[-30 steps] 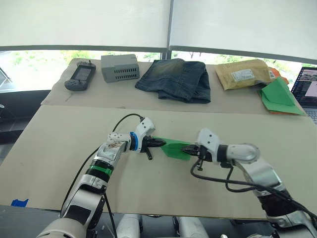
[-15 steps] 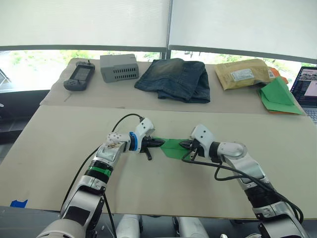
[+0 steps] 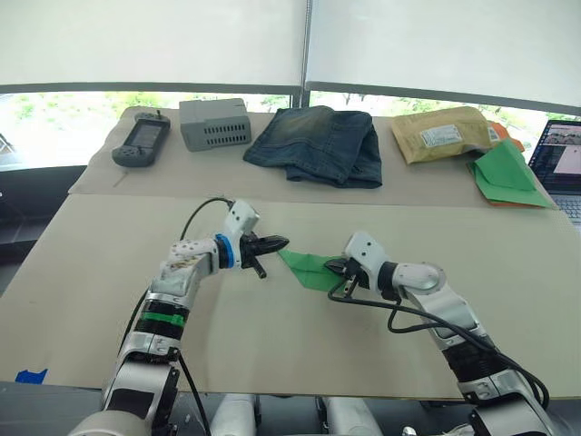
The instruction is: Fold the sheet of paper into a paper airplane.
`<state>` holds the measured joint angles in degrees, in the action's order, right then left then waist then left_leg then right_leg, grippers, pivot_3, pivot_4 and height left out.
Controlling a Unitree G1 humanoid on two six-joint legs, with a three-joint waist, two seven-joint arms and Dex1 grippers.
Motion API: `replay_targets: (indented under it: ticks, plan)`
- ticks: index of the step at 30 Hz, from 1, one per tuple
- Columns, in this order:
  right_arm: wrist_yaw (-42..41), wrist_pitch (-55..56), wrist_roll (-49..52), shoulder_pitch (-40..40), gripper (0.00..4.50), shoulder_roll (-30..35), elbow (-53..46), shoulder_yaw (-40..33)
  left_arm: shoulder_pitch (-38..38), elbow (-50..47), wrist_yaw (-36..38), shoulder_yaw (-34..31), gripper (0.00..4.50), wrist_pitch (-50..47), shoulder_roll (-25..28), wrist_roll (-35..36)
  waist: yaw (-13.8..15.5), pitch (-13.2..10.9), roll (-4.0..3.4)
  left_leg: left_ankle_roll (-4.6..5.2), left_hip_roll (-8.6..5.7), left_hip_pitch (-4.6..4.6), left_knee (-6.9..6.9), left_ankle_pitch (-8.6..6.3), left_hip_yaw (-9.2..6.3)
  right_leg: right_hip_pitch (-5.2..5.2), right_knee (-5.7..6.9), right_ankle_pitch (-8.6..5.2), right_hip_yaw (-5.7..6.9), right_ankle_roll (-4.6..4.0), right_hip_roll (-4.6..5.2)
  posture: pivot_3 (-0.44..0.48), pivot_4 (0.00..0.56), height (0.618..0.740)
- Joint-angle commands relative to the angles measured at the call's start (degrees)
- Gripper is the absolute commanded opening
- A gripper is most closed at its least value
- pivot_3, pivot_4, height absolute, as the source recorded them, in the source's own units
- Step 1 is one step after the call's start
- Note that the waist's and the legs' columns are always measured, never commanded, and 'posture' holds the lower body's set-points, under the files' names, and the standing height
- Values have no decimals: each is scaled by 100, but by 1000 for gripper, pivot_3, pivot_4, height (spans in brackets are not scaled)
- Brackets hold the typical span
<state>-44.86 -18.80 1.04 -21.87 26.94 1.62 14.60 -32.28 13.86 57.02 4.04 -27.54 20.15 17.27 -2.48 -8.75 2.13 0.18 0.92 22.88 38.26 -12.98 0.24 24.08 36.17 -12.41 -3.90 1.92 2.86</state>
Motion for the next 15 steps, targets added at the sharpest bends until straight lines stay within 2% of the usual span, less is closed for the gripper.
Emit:
replay_targets:
  ticks: [1, 5, 11, 15]
  plan:
    - [-11, -81, -72, 93, 34, -76, 19, 171, 238, -594, 251, 260, 0, -195, 51, 188, -10, 0, 0, 0, 0, 0, 0, 0, 0, 0, 0, 0, -1, 0, 0, 0, 150, 740]
    - [9, -108, -89, 101, 34, -96, 7, 149, 314, -561, 58, 377, 0, -160, -46, 97, -7, 0, 0, 0, 4, -1, -1, 0, 0, 3, 2, 0, -1, -1, -6, 0, 150, 740]
    - [36, -186, -66, 162, 34, -52, -145, 82, 271, 137, -339, 658, 0, 150, -214, -356, -2, 0, 0, 0, 3, -1, -1, 0, 1, 3, -1, 0, -2, 0, -7, 0, 150, 740]
    - [74, -257, -53, 216, 34, -51, -299, 53, 450, 267, -469, 936, 0, 511, -217, -729, 14, 0, 0, 0, 2, -1, -1, 0, 0, 1, -2, 2, -2, -3, -6, 0, 150, 740]
